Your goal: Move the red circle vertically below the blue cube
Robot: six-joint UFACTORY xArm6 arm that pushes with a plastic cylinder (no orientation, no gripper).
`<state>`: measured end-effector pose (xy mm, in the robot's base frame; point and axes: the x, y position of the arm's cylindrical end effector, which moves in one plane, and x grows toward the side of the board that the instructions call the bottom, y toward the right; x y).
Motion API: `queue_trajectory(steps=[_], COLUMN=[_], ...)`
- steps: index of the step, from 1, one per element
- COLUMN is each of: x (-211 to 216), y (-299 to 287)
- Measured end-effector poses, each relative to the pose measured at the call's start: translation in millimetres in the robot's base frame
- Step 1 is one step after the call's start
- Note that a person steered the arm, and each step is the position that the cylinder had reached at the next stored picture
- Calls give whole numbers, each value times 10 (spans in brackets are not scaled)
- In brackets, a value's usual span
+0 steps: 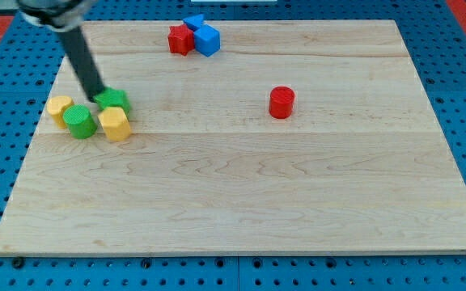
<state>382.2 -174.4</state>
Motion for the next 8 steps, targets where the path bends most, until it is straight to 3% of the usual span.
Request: queue_trajectory(steps=[1, 2, 4, 5, 7, 8], x=[8, -166, -448, -54, 154, 692], y=[1136, 780, 2518, 2751, 1552, 1893])
